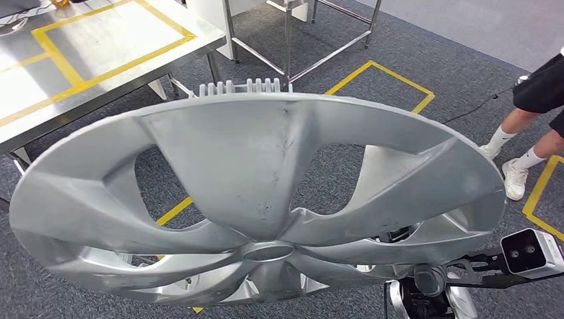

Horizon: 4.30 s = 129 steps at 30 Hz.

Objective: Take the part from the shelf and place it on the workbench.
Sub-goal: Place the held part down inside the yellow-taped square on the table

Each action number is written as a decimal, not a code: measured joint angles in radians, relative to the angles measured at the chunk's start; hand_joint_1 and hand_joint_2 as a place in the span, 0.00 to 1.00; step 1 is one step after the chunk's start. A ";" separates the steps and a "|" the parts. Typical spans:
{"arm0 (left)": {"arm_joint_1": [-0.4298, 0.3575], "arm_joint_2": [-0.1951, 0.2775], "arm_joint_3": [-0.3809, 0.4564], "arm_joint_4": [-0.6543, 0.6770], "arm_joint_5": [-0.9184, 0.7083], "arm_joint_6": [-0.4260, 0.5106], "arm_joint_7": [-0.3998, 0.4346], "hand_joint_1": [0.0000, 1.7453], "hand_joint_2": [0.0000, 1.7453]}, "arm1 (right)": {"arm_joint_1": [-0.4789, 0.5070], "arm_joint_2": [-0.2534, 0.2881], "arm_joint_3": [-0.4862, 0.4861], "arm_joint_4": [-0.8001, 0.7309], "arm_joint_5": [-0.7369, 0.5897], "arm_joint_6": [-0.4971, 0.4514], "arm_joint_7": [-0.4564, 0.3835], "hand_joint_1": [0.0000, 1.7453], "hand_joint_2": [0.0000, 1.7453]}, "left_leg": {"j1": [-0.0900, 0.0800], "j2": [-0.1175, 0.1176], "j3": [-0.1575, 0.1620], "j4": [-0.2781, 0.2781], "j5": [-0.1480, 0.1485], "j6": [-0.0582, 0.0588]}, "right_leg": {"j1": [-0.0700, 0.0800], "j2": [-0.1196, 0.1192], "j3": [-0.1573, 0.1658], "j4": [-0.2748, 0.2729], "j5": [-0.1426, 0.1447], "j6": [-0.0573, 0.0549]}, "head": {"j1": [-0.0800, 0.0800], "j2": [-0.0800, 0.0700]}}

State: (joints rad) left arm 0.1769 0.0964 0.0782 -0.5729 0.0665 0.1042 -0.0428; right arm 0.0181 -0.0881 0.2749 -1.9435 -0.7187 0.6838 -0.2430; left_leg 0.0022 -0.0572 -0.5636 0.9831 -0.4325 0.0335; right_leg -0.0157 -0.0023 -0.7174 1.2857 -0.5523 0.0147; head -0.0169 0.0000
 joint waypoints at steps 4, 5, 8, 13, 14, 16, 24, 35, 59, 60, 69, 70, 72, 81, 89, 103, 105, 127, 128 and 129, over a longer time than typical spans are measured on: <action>0.001 -0.009 0.018 -0.011 -0.027 -0.002 0.007 0.00 1.00 | 0.001 0.000 -0.001 0.000 0.000 0.000 0.002 0.98 1.00 | -0.003 -0.052 -0.003 0.010 -0.006 -0.011 | -0.005 0.052 0.116 -0.255 0.105 0.010 | 0.000 0.000; 0.003 -0.011 0.022 -0.013 -0.031 -0.002 0.008 0.00 1.00 | 0.001 0.000 -0.002 0.000 0.000 0.001 0.003 0.98 1.00 | -0.003 -0.062 -0.007 0.013 -0.008 -0.016 | -0.004 0.061 0.127 -0.276 0.113 0.003 | -0.001 0.000; 0.012 -0.014 0.033 -0.016 -0.036 -0.002 0.009 0.00 1.00 | 0.000 0.002 -0.001 0.000 0.000 0.001 0.003 0.98 1.00 | -0.001 -0.062 -0.018 0.022 -0.015 -0.031 | -0.003 0.038 0.132 -0.281 0.115 -0.015 | -0.002 0.000; 0.008 -0.018 0.046 -0.021 -0.045 0.001 0.009 0.00 1.00 | -0.001 0.006 -0.001 0.000 0.000 0.002 0.004 0.98 1.00 | 0.008 0.047 -0.145 0.273 -0.136 -0.052 | -0.002 -0.016 0.137 -0.285 0.110 -0.036 | -0.010 0.000; 0.008 -0.020 0.049 -0.021 -0.047 0.002 0.009 0.00 1.00 | 0.000 0.006 -0.001 0.000 0.000 0.002 0.004 0.98 1.00 | 0.011 0.051 -0.163 0.305 -0.140 -0.055 | -0.002 -0.027 0.138 -0.285 0.108 -0.037 | -0.010 0.000; 0.009 -0.022 0.054 -0.023 -0.057 0.008 0.008 0.00 1.00 | 0.000 0.006 -0.001 0.000 0.000 0.002 0.005 0.98 1.00 | 0.014 0.061 -0.138 0.250 -0.096 -0.057 | -0.002 -0.048 0.142 -0.285 0.104 -0.034 | -0.010 0.000; 0.007 -0.029 0.081 -0.035 -0.078 0.020 0.006 0.00 1.00 | -0.004 0.009 -0.001 -0.001 0.000 0.002 0.007 0.98 1.00 | 0.002 0.093 -0.014 0.014 -0.012 -0.020 | 0.006 -0.090 0.156 -0.271 0.076 0.000 | -0.006 0.000; 0.017 -0.074 0.162 -0.091 -0.197 0.065 -0.013 0.00 1.00 | 0.001 0.007 -0.003 -0.002 -0.037 -0.009 0.023 0.98 1.00 | 0.001 0.012 0.005 0.016 -0.023 -0.017 | 0.000 0.002 0.111 -0.260 0.107 0.015 | 0.003 0.000; 0.031 -0.132 0.354 -0.158 -0.262 -0.073 0.002 0.00 1.00 | -0.013 0.011 0.000 -0.004 -0.053 -0.014 0.038 0.98 1.00 | 0.006 0.053 0.002 -0.002 -0.002 -0.002 | 0.007 0.000 0.046 -0.084 0.014 -0.008 | 0.002 0.000; 0.031 -0.135 0.360 -0.158 -0.264 -0.074 0.002 0.00 1.00 | -0.013 0.011 0.000 -0.004 -0.053 -0.015 0.038 0.98 1.00 | 0.006 0.053 0.001 -0.002 -0.002 -0.002 | 0.006 0.000 0.015 -0.024 -0.004 -0.006 | 0.002 0.000; 0.032 -0.147 0.380 -0.159 -0.266 -0.078 0.005 0.00 1.00 | -0.015 0.012 0.001 -0.004 -0.053 -0.017 0.039 0.98 1.00 | 0.003 0.039 -0.002 0.014 -0.015 -0.032 | 0.000 0.001 0.140 -0.282 0.107 -0.006 | 0.000 0.000; 0.032 -0.147 0.381 -0.159 -0.266 -0.078 0.005 0.00 1.00 | -0.015 0.012 0.001 -0.004 -0.053 -0.017 0.039 0.98 1.00 | 0.005 0.040 -0.005 0.019 -0.019 -0.037 | -0.001 0.001 0.141 -0.283 0.108 -0.011 | 0.000 0.000; 0.032 -0.147 0.382 -0.160 -0.266 -0.077 0.005 0.00 1.00 | -0.015 0.014 0.001 -0.004 -0.053 -0.017 0.039 0.98 1.00 | 0.008 0.043 -0.030 0.074 -0.056 -0.047 | -0.005 0.000 0.144 -0.286 0.110 -0.022 | -0.002 0.000; 0.027 -0.152 0.416 -0.165 -0.312 -0.121 0.003 0.00 1.00 | -0.014 0.017 0.000 -0.006 -0.053 -0.017 0.040 0.98 1.00 | 0.003 0.054 -0.021 0.062 -0.029 -0.034 | 0.005 0.001 0.148 -0.285 0.107 -0.025 | -0.004 0.000; 0.017 -0.163 0.465 -0.168 -0.362 -0.147 -0.004 0.00 1.00 | -0.008 0.017 -0.001 -0.019 -0.053 -0.015 0.043 0.98 1.00 | 0.004 0.055 0.023 -0.010 -0.016 0.001 | 0.006 0.002 0.052 -0.112 0.039 -0.008 | 0.001 0.000; 0.007 -0.183 0.515 -0.173 -0.419 -0.179 0.001 0.00 1.00 | -0.003 0.017 -0.001 -0.021 -0.055 -0.006 0.051 0.98 1.00 | 0.008 0.050 0.015 0.093 -0.118 -0.049 | -0.005 0.004 0.130 -0.285 0.117 -0.030 | -0.003 0.000; 0.006 -0.185 0.523 -0.173 -0.422 -0.182 0.001 0.00 1.00 | -0.003 0.018 -0.001 -0.021 -0.055 -0.003 0.053 0.98 1.00 | 0.009 0.051 -0.070 0.233 -0.167 -0.055 | -0.003 0.003 0.142 -0.285 0.104 -0.037 | -0.004 0.000; 0.008 -0.207 0.565 -0.179 -0.445 -0.196 0.002 0.00 1.00 | 0.002 0.019 -0.002 -0.024 -0.053 0.001 0.056 0.98 1.00 | -0.003 0.039 0.112 0.001 -0.114 -0.003 | 0.001 -0.001 0.037 -0.229 0.125 0.034 | 0.005 0.000; 0.008 -0.207 0.567 -0.179 -0.446 -0.196 0.002 0.00 1.00 | 0.003 0.019 -0.001 -0.024 -0.054 0.001 0.056 0.98 1.00 | -0.006 0.039 0.120 -0.002 -0.127 -0.009 | 0.003 -0.003 0.048 -0.261 0.157 0.025 | 0.004 0.000; 0.007 -0.208 0.570 -0.180 -0.446 -0.196 0.002 0.00 1.00 | 0.003 0.019 -0.001 -0.024 -0.054 0.001 0.056 0.98 1.00 | -0.007 0.039 0.131 0.000 -0.134 -0.015 | 0.004 -0.004 0.053 -0.272 0.168 0.011 | 0.005 0.000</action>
State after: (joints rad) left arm 0.1843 -0.1111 0.6477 -0.7528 -0.3797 -0.0922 -0.0403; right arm 0.0208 -0.0690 0.2736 -1.9674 -0.7724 0.6846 -0.1872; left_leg -0.0052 -0.0183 -0.4323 0.9827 -0.5666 0.0190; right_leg -0.0117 -0.0061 -0.6640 1.0136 -0.3839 0.0252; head -0.0122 0.0000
